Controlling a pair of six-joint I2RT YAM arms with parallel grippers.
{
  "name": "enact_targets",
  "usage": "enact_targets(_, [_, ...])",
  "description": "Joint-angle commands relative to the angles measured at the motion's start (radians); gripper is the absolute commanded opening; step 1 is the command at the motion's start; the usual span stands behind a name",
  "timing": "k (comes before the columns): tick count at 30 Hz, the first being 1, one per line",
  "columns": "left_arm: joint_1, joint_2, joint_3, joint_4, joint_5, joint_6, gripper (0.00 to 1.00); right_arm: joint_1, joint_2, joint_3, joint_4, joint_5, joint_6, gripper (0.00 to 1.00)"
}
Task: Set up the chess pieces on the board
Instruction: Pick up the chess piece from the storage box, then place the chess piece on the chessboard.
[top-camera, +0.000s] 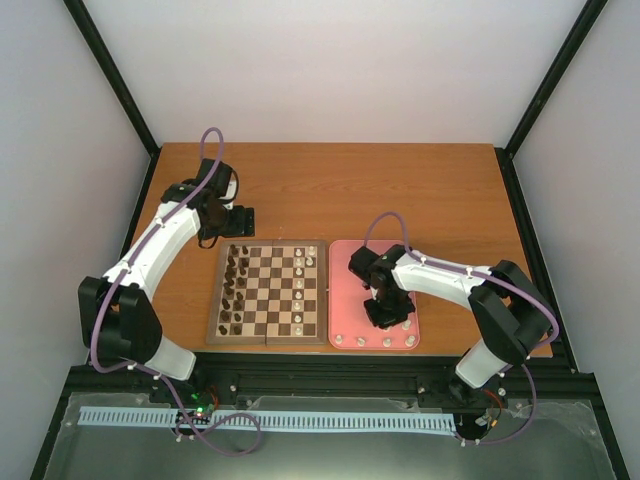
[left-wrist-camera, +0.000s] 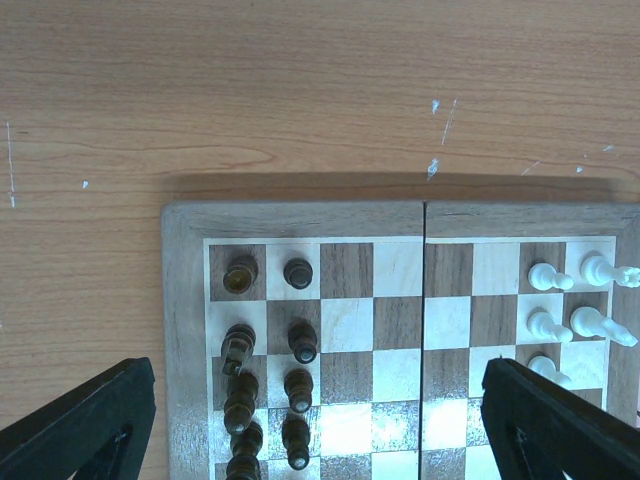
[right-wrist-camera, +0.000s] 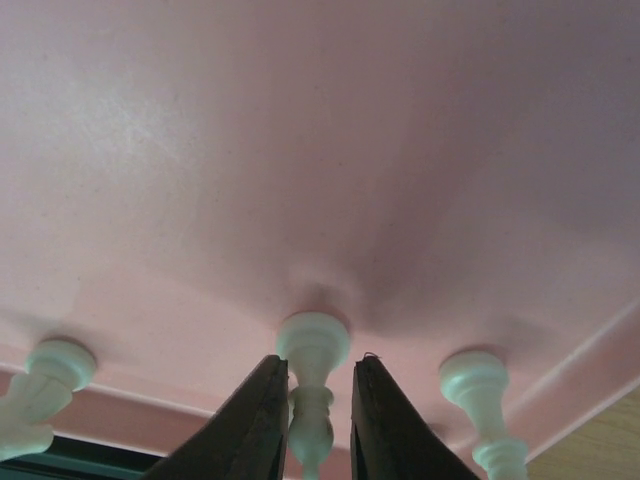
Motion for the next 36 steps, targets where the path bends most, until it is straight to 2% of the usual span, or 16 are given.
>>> enact_targets(1, [0.006,0.011,0.045,-0.013,-0.002,0.008,1.0,-0.01,0.002,-0.002,0.004,-0.002,-0.001,0.14])
enact_targets(4, [0.006,0.011,0.047,-0.014,-0.002,0.007,1.0,-0.012,-0.001,0.017,-0.009,-0.004,-0.004,0.03])
enact_targets(7, [0.006,0.004,0.044,-0.015,-0.003,0.006,1.0,-0.011,-0.003,0.083,-0.051,0.008,-0.011,0.03])
enact_targets(10, [0.006,-0.005,0.041,-0.013,-0.003,0.006,1.0,-0.012,0.018,0.224,-0.104,0.023,-0.031,0.03])
enact_targets(18, [0.006,-0.029,0.031,-0.009,-0.001,0.006,1.0,-0.008,0.262,0.669,-0.183,-0.043,-0.118,0.03])
enact_targets(25, [0.006,-0.046,0.026,-0.006,-0.003,0.007,1.0,0.031,0.481,0.934,-0.257,-0.065,-0.176,0.03])
enact_targets(29, [0.006,-0.05,0.024,-0.003,0.0,0.007,1.0,0.047,0.551,1.025,-0.278,-0.072,-0.182,0.03])
enact_targets(36, [0.006,-0.054,0.018,0.001,0.007,0.005,1.0,0.059,0.614,1.073,-0.293,-0.096,-0.192,0.03])
